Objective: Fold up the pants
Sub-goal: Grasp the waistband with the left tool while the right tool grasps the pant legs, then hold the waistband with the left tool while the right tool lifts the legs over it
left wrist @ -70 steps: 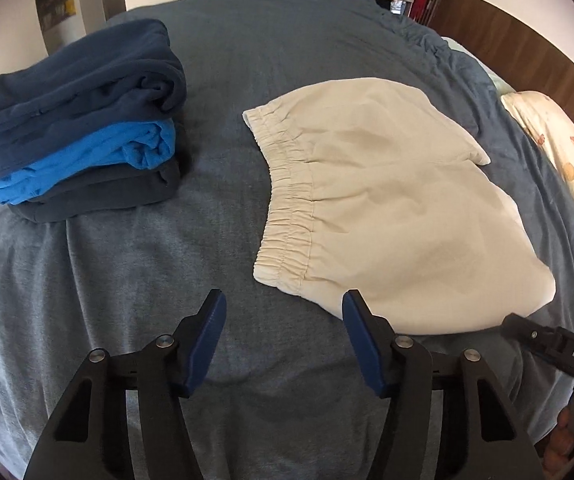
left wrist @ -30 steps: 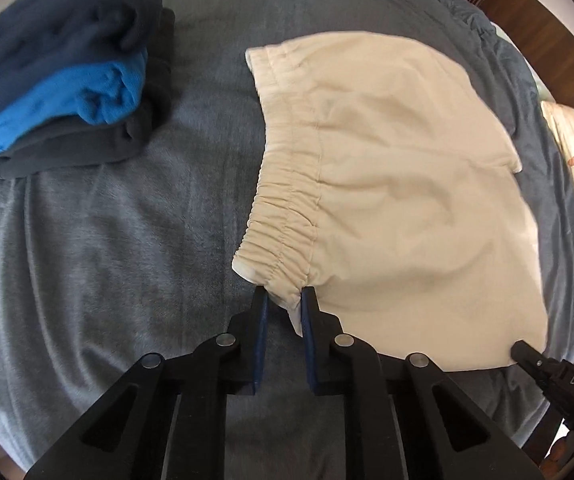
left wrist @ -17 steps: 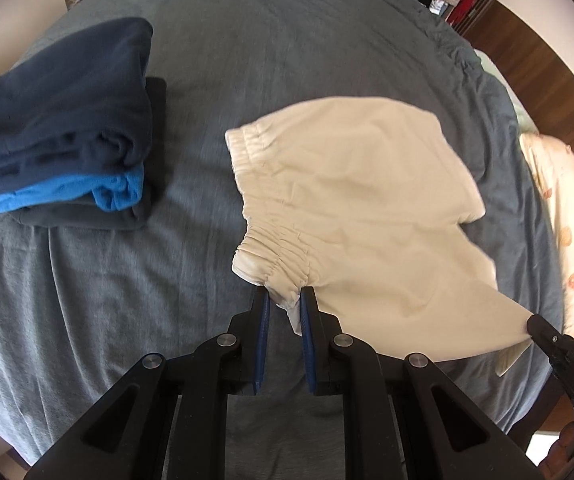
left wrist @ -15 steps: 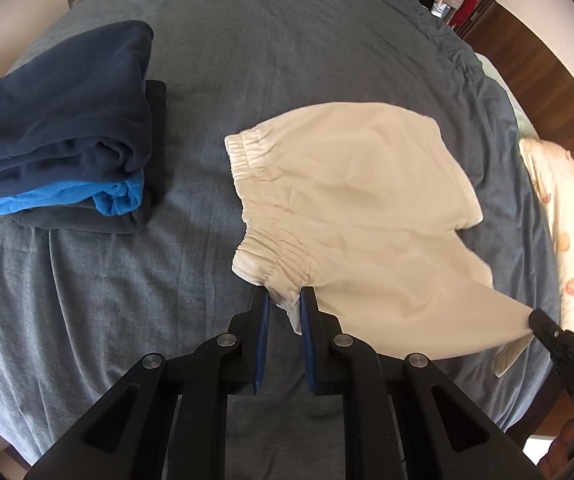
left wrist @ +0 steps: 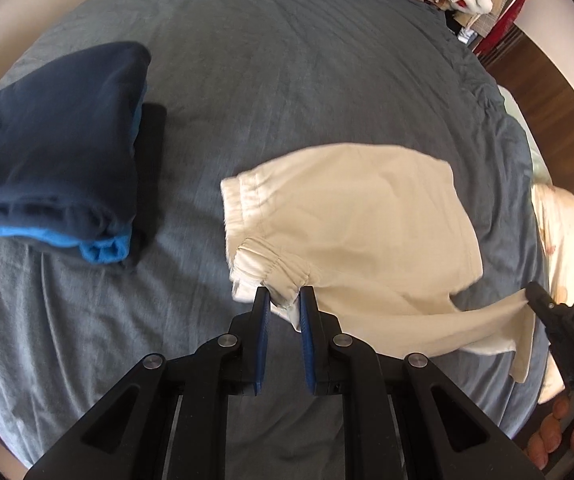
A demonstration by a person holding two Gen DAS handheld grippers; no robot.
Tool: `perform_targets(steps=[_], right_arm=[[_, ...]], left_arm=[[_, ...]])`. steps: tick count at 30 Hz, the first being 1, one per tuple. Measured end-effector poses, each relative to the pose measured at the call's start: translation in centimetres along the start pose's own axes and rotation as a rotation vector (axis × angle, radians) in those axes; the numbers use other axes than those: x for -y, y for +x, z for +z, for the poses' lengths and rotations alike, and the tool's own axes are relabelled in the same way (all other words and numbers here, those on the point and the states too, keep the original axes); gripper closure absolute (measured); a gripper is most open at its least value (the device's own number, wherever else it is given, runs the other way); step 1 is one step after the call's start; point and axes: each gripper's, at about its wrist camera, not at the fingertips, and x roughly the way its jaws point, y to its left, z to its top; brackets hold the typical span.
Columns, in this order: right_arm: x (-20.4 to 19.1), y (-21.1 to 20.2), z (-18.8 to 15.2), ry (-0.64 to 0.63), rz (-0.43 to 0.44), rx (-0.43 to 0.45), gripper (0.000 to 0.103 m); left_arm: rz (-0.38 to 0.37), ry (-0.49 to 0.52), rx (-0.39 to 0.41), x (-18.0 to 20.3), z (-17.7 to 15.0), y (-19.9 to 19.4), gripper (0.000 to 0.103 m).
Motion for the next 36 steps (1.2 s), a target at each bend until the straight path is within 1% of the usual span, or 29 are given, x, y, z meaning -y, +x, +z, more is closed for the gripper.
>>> perform_targets(steps=[4,10,18,20,22,25,28,29,30,32,34,36], right_arm=[[-0.2,2.4,1.3,-0.012,0.010,0.008,0.100],[-1.2,5.3,3.2,-0.019,0.014,0.013,0.100],[-3.5,8.5,6.5,-0.056,0.060,0.048,0.100],[-4.2,9.5,7.4,-0.064,0.068,0.059,0.100],[-4.8,10.7,8.1,-0.077,0.067,0.065,0.101],[-5.6,12.5,9.1,-0.111,0.045,0.089,0.102],[-5.7,14.9,9.9,-0.115,0.035,0.073,0.102],[-5.7,15.6,10.0,-0.116,0.031,0.061,0.102],[-5.7,16.1,10.0,-0.121,0.028,0.051,0.102],[-5.7,16.8,9.8,-0.145,0.024,0.030,0.101],[-5.7,17.2,9.5,-0.172,0.037,-0.009,0.101],[-5.8,17.3,8.9,-0.223,0.042,-0.050,0.099]], left_arm=[[-0.013,0.017,0.018,0.2,1.6,1.6,0.088],[-0.024,-0.025,0.026,-0.2,4.1,3.3,0.088],[-0.028,-0.057,0.026,-0.6,7.1,5.2,0.088],[-0.026,-0.065,0.028,-0.8,7.5,5.8,0.088],[-0.007,-0.079,0.034,-1.0,7.8,6.5,0.089],[-0.001,-0.090,0.026,-1.6,8.0,7.8,0.089],[0.004,-0.074,0.017,-1.8,8.0,9.0,0.089],[0.014,-0.055,0.018,-1.7,8.1,9.3,0.089],[0.020,-0.039,0.019,-1.6,8.1,9.5,0.087],[0.035,0.005,0.025,-1.4,8.2,9.5,0.079],[0.067,0.092,0.048,-0.8,8.4,8.9,0.058],[0.081,0.189,0.066,-0.3,8.6,8.1,0.050]])
